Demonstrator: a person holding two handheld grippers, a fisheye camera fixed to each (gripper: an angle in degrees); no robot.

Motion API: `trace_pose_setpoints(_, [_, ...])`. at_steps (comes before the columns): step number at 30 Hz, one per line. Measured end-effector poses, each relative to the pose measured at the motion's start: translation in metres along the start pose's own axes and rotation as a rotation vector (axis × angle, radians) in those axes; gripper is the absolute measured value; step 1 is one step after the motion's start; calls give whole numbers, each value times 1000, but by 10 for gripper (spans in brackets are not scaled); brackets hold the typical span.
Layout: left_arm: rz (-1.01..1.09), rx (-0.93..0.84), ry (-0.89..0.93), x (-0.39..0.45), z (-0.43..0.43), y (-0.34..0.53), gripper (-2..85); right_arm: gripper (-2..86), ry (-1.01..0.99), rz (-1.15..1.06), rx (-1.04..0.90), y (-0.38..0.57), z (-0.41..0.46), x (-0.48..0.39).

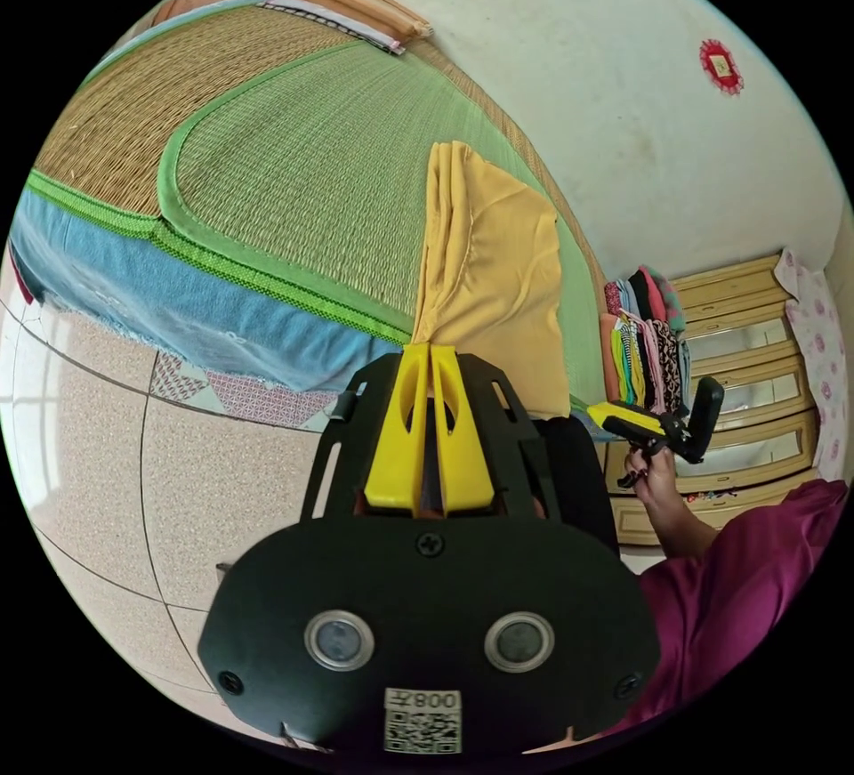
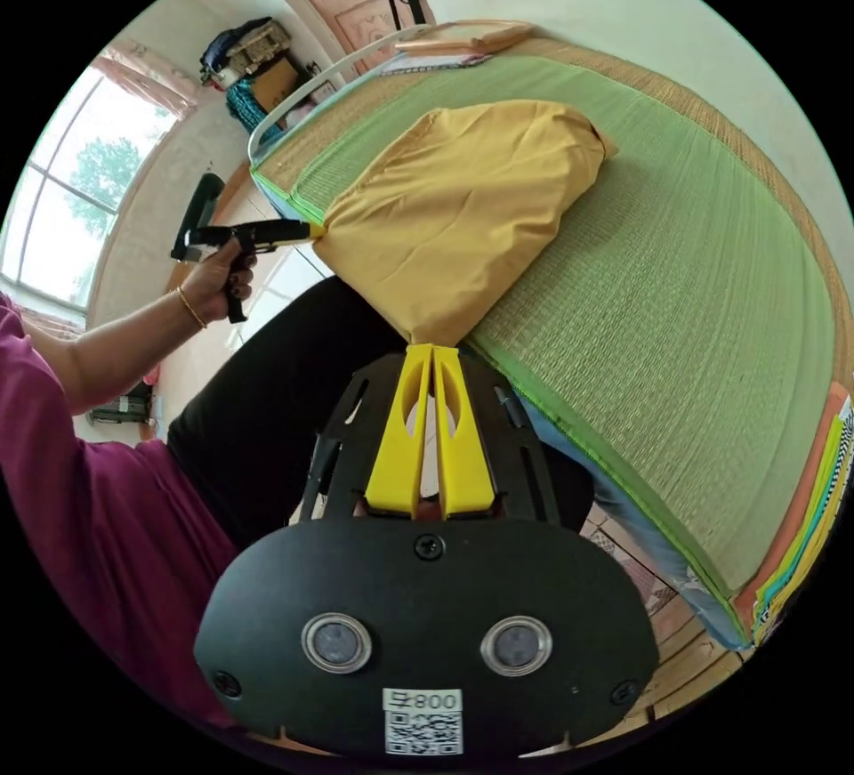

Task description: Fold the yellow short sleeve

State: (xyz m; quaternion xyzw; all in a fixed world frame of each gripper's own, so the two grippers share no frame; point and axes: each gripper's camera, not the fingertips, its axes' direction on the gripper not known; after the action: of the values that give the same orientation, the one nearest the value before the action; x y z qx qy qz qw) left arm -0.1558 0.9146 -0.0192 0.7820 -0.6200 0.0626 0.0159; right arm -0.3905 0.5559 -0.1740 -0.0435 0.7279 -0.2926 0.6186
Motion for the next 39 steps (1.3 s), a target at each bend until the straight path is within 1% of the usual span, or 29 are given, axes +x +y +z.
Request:
trace_pose_setpoints(2, [-2,1,1,1,-1,4,3,0,-35,0,26,-9,1,2])
trace_pose_setpoints(4, [-1,1,3,2,-1,6,4,0,-34,-11,-1,-16,17,4])
trace_pose_setpoints(6, [-1,-1,11,2,-2,9,6,0,-24,-14,-104,-17,55,7])
trace_pose_setpoints(8, [-4,3,36,1,-7,12,9,0,-32,-14,-142,-14,73,9])
trace_pose_setpoints(12, [-13,46,68,-2,-23,24,25,0,-39,1,-137,-9,81,10])
trace_pose_setpoints(16, [-57,73,174,-18,-31,40,71,0,-35,-12,-145,-7,90,9])
trace_pose_setpoints(22, [-89,-2,316,-34,-11,44,109,0,-48,-5,-151,0,106,13])
trace_pose_setpoints(24, [-113,-8,344,-40,-6,45,105,0,-55,-2,-152,4,112,15])
trace_pose_setpoints(29, [-148,-20,437,-51,-2,52,55,0,-88,14,-149,14,126,23])
trace_pose_setpoints(32, [-161,-13,455,-49,-5,59,39,0,-121,33,-142,24,132,31])
trace_pose_setpoints(35, [-184,-5,475,-45,-6,69,32,0,-155,66,-134,37,137,42])
trace_pose_setpoints(39, [-212,7,523,-34,-5,83,28,1,-138,98,-131,58,137,60])
